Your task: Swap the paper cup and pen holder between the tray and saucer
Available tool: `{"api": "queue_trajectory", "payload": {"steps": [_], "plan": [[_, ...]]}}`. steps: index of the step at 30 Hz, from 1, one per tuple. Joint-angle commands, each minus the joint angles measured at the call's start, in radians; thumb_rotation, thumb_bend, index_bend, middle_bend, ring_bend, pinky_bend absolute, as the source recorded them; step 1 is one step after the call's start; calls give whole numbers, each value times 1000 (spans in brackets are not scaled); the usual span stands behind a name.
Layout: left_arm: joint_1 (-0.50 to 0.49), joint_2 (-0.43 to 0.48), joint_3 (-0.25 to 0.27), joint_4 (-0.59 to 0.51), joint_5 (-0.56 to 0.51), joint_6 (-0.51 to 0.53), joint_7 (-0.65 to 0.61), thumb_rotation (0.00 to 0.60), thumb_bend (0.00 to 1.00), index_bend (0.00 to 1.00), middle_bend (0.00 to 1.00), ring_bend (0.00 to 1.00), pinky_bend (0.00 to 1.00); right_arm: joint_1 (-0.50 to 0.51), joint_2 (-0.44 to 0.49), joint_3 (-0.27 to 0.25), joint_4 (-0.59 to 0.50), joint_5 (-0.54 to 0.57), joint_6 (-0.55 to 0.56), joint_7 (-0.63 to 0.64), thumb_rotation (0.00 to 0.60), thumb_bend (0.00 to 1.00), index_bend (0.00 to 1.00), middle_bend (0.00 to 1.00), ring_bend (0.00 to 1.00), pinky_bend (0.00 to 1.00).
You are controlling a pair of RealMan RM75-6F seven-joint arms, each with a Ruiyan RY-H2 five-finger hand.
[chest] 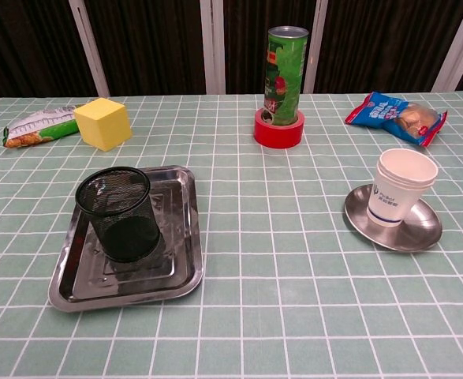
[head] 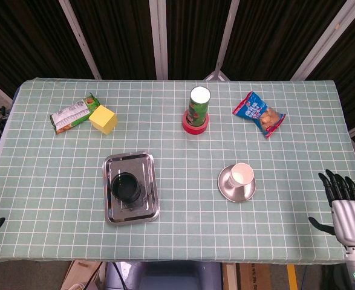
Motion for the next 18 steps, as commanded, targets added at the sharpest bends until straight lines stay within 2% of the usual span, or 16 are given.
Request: {"api": "queue_trajectory", "payload": {"steps": [1,6,10,14,18], "plan": [[6,-3,-3,3,4,11,-4,600,62,191,0,0,67,12,28,-23,-23,-10,-49,46,600,2,2,26,0,0],[9,1,6,-6,9,5,-2,600,62,190,0,0,67,34,39,-27,-51,-45,-72,108,600,3,3,26,0,0],[11,-6,-2,-7,-2,10,13,600,62,190,0,0,67,95,61,-11,-89,-42,-157,114,600,3,3,26,0,0],[9,-14,-8,-9,-15,5,23,600,62,190,0,0,67,177,82,16,-144,6,-284,102,600,3,3,26,0,0],[5,-17,-7,-14,-25,-10,38,600,62,190,0,0,67,261,66,67,-176,118,-390,9,600,3,3,26,0,0]]}}
